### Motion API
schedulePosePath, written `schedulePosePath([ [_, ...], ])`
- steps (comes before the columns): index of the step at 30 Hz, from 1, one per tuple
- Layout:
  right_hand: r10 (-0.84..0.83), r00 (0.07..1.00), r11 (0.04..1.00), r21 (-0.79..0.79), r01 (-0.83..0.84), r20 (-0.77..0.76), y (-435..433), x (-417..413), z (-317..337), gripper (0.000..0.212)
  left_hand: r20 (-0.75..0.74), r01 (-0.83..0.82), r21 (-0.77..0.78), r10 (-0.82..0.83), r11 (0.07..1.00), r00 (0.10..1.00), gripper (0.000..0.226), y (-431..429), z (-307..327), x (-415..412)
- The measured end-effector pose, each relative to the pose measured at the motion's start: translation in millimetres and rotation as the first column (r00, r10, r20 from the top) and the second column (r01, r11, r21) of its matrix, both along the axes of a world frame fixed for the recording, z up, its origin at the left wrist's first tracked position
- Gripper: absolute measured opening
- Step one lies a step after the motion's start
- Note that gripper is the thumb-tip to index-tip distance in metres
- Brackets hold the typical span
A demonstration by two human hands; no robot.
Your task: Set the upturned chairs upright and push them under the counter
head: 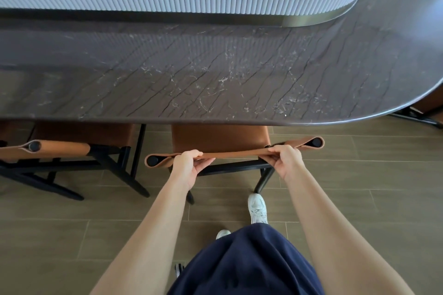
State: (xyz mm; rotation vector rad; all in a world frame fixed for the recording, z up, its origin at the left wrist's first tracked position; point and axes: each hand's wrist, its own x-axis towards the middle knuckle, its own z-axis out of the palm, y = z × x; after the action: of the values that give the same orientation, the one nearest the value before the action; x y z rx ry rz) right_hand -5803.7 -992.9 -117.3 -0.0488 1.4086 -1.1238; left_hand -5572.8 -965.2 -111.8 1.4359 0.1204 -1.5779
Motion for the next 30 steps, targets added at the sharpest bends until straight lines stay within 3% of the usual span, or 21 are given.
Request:
schedulePosePath([
  [19, 0.144, 0.99, 0.988, 0.047, -0.144, 0.0, -8.7, -12.3, -4.4, 0.009, -0.024, -0.041, 0.009, 0.041, 0.999, 0.999, 0.014, -5.8, -7.0, -1.9],
  [21, 0.174, 0.985, 0.983, 0.05, -0.174, -0.005, -6.3, -13.2, -3.7, 0.018, -0.041, -0.013, -0.007, 0.013, 1.0, 0.999, 0.013, -2.7, -7.3, -0.2],
  [25, 0.253, 0.967, 0.966, 0.064, -0.251, -0.019, 1.2, -16.5, -2.6, 0.034, -0.068, 0.091, -0.041, -0.093, 0.995, 0.993, 0.034, 5.0, -4.0, 3.7],
  [30, 0.279, 0.959, 0.96, 0.048, -0.276, -0.058, 13.5, -22.9, 1.5, 0.041, -0.088, 0.067, -0.046, -0.071, 0.997, 0.994, 0.05, 10.9, -0.1, 5.0],
])
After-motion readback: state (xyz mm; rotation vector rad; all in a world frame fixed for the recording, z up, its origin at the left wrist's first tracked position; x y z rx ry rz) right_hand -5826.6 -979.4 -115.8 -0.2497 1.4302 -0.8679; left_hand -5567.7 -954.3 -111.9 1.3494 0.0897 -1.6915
